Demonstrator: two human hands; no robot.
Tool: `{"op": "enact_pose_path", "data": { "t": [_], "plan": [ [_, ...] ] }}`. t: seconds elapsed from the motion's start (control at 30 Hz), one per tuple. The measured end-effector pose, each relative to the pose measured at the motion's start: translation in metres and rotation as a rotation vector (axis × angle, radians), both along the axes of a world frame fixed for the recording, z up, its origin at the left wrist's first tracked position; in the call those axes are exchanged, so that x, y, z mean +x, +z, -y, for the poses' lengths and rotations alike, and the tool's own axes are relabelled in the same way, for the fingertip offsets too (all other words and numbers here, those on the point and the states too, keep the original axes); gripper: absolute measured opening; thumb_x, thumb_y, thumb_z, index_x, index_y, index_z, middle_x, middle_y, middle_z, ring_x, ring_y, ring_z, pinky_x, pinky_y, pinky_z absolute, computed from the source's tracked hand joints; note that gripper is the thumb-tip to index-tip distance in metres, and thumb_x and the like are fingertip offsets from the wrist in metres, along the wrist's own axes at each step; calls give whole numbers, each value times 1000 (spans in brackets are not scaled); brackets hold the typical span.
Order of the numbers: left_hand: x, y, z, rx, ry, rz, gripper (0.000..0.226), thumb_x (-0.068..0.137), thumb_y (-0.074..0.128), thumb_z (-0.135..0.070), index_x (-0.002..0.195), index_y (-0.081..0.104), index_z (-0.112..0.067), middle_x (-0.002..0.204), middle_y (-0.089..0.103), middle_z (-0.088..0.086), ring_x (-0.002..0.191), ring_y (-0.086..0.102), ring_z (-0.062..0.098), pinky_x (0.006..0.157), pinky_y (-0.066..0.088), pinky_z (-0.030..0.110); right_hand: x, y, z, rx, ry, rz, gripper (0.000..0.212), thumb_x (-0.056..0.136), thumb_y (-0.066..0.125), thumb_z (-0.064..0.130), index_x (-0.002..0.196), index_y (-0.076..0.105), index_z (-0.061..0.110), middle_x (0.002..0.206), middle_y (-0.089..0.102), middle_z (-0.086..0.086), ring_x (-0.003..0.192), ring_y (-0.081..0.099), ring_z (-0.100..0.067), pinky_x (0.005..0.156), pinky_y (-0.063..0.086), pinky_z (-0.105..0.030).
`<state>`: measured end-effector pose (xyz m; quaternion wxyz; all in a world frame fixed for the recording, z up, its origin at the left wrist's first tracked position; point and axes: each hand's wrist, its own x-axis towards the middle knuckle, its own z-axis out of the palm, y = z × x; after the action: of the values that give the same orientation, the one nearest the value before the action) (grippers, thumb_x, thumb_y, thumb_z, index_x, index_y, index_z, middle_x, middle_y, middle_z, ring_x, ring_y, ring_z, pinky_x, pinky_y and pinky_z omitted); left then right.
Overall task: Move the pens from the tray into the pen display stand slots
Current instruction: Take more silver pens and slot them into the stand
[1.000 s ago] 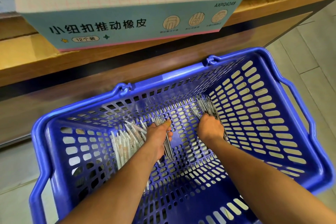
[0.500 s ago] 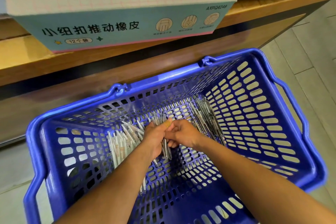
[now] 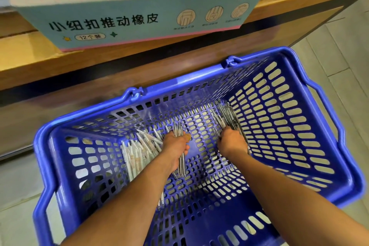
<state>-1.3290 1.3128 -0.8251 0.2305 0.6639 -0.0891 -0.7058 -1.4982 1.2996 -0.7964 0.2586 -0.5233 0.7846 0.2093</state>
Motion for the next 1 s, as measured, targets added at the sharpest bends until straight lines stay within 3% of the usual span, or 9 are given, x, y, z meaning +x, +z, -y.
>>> {"op": "enact_pose_path", "data": {
  "t": [0.13,0.27,0.37,0.43,0.5,0.63,0.77,0.9,1.0],
  "plan": [
    [-1,-2,-1,8,-12,-16,65,92,67,-12,147,35,-1,83,61,7,54,50,13,44,43,21,4,0,5,39,-15,53,28,93,63,24,111,56,4,103,66,-12,95,65,-29,75,51,-33],
    [-4,-4,-1,-21,-30,4,74,90,71,-21,149,31,-1,89,64,9,62,55,15,52,48,28,14,0,10,81,-454,565,22,91,66,25,82,61,5,75,64,-10,61,62,-20,67,58,-35],
    [-5,-5,-2,-61,-58,1,70,90,71,-29,144,38,-2,103,69,15,76,62,21,68,55,37,20,7,8,249,-766,993,23,91,62,11,107,59,-4,79,66,-12,63,65,-18,66,57,-30],
    [-5,-2,-3,-75,-65,-35,63,86,73,-37,135,48,-5,117,68,16,95,67,23,84,55,38,25,11,6,310,-765,1108,21,91,63,12,106,63,-3,81,68,-10,69,67,-18,66,55,-26],
    [-5,0,-5,-75,-48,-95,83,82,76,-45,145,38,-7,136,58,17,118,61,28,102,48,43,28,13,4,302,-733,1137,14,92,63,10,100,66,-1,83,69,-12,70,68,-18,66,57,-25],
    [-4,3,-4,-78,-71,-92,87,82,76,-43,148,35,-7,143,51,19,125,54,30,107,44,45,27,13,6,269,-684,1144,19,89,65,4,104,65,-7,86,70,-17,69,67,-19,66,57,-23],
    [-2,9,-2,-22,-30,-31,77,86,75,-24,148,34,-3,96,64,10,68,55,15,57,48,28,23,7,11,140,-648,1014,19,85,69,-1,103,66,0,82,70,-14,62,64,-19,58,55,-24],
    [3,6,-2,44,50,-28,60,90,70,-13,141,41,2,82,60,9,57,55,15,50,47,27,9,-10,16,-152,-135,356,19,86,68,8,101,56,10,97,63,-9,83,63,-26,75,54,-34],
    [4,5,-2,77,122,-12,49,91,69,-10,132,47,3,102,66,17,60,61,16,58,52,30,4,-14,13,-25,68,138,35,88,68,14,118,50,9,114,61,-13,100,61,-31,83,50,-37]
  ]
}}
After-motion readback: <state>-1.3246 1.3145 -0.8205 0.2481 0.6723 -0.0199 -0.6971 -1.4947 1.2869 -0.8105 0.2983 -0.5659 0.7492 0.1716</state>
